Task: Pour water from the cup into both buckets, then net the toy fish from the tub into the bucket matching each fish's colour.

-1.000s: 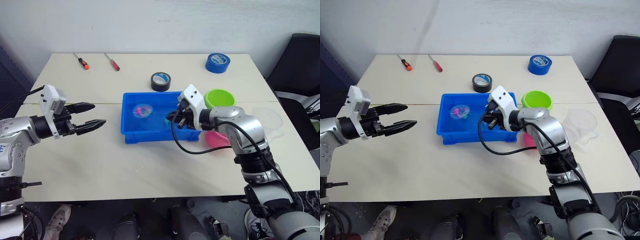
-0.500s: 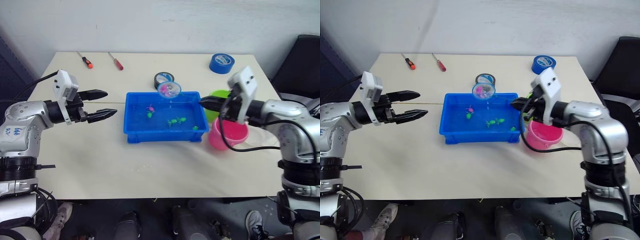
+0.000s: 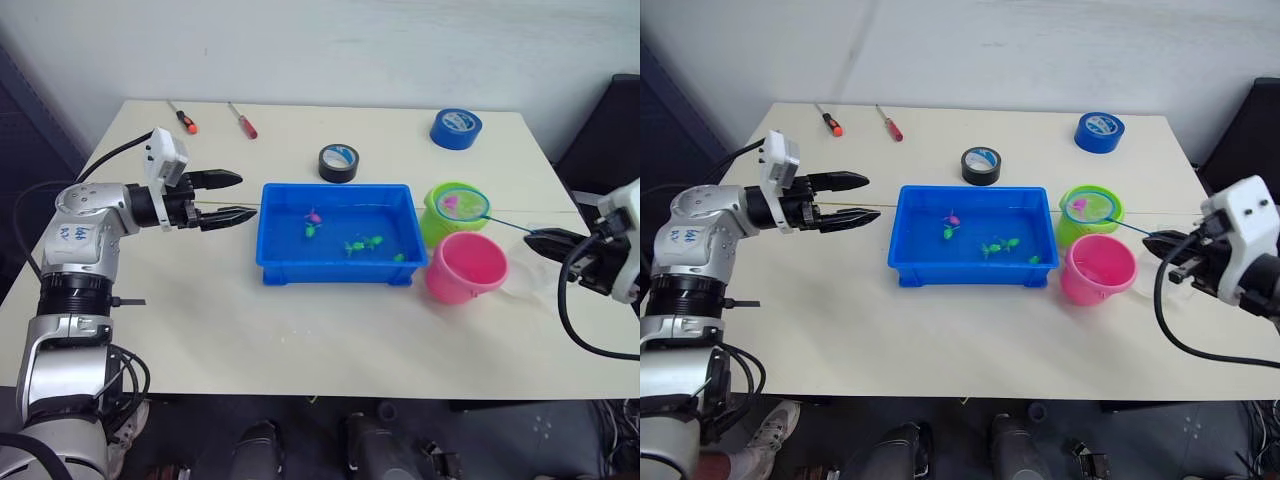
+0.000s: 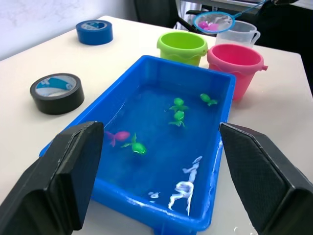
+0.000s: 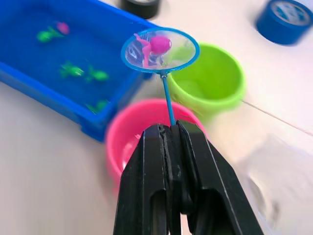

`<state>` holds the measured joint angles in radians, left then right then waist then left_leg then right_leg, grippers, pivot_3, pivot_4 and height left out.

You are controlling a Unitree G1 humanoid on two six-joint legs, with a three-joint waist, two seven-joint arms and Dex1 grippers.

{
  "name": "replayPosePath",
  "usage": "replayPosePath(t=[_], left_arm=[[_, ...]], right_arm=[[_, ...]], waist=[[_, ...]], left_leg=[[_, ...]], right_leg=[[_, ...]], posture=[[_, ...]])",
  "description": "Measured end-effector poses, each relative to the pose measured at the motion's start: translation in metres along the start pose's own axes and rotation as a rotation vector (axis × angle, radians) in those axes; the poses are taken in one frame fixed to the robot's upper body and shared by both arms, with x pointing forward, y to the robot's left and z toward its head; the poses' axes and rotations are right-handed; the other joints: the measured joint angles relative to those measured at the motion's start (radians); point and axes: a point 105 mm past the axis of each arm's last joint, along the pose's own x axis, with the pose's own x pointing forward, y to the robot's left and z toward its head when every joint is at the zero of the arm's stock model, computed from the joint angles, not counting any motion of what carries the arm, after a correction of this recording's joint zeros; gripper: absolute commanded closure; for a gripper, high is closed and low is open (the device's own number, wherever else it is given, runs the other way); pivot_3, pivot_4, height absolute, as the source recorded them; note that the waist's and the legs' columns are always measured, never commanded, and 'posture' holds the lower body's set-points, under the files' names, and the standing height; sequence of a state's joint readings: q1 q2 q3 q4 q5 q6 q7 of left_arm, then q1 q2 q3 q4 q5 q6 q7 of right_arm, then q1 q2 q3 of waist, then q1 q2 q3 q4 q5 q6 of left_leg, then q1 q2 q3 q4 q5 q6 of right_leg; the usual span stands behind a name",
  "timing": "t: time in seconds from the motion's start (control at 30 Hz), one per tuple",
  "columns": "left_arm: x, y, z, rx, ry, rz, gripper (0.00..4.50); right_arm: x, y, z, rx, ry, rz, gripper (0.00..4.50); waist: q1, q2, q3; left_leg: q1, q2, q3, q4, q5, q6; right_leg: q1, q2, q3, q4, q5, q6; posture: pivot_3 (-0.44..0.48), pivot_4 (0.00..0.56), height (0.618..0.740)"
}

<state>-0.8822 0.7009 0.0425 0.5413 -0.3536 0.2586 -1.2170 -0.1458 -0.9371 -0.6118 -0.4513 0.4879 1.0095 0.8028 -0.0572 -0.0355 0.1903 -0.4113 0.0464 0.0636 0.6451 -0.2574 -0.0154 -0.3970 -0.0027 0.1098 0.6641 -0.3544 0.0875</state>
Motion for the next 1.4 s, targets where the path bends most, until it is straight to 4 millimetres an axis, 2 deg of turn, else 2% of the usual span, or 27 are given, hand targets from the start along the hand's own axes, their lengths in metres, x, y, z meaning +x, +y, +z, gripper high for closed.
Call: replayPosePath(t=[0.2, 0.4, 0.67, 0.87, 0.97, 1.4], left_arm=[[0.008, 0.002, -0.005, -0.01, 0.001, -0.029, 0.38], [0.014, 0.003, -0.005, -0.007, -0.004, -0.051, 0.38], [0.028, 0.003, -0.005, -0.004, -0.017, -0.09, 0.38], [0.031, 0.003, -0.008, -0.013, -0.019, -0.102, 0.38], [0.034, 0.002, -0.005, -0.001, -0.024, -0.109, 0.38], [0.035, 0.001, -0.007, -0.012, -0.023, -0.12, 0.38]], right_arm=[[-0.013, -0.004, -0.014, -0.154, 0.065, -0.074, 4.5], [-0.029, 0.001, -0.035, -0.335, 0.166, -0.107, 4.5], [-0.029, 0.021, -0.029, -0.747, 0.179, -0.129, 4.5], [-0.03, 0.025, -0.032, -1.026, 0.228, -0.147, 4.5], [-0.027, 0.031, -0.034, -1.118, 0.233, -0.129, 4.5], [-0.022, 0.031, -0.029, -1.494, 0.251, -0.214, 4.5]], waist=[[0.002, 0.0, 0.0], [0.006, 0.0, 0.0], [0.002, 0.0, 0.0], [0.005, 0.0, 0.0], [0.005, 0.0, 0.0], [0.006, 0.0, 0.0]], left_leg=[[0.0, 0.001, 0.0, 0.0, 0.0, 0.0], [0.0, 0.0, 0.0, 0.001, 0.0, 0.0], [0.002, 0.001, 0.004, 0.002, -0.001, -0.001], [0.002, 0.001, 0.004, 0.002, -0.001, -0.001], [0.003, 0.001, 0.004, 0.002, -0.001, -0.001], [0.004, 0.001, 0.006, 0.002, -0.001, -0.001]], right_leg=[[0.0, 0.002, 0.001, -0.001, 0.0, 0.0], [0.001, 0.002, 0.001, -0.002, 0.001, 0.002], [0.002, 0.007, 0.001, -0.002, 0.002, 0.004], [0.002, 0.007, 0.001, -0.001, 0.002, 0.004], [0.002, 0.007, 0.001, -0.001, 0.002, 0.004], [0.002, 0.007, 0.001, 0.0, 0.002, 0.004]], posture=[[0.0, 0.15, 0.734], [0.0, 0.15, 0.734], [0.0, 0.15, 0.734], [0.0, 0.15, 0.734], [0.0, 0.15, 0.734], [0.0, 0.15, 0.734]])
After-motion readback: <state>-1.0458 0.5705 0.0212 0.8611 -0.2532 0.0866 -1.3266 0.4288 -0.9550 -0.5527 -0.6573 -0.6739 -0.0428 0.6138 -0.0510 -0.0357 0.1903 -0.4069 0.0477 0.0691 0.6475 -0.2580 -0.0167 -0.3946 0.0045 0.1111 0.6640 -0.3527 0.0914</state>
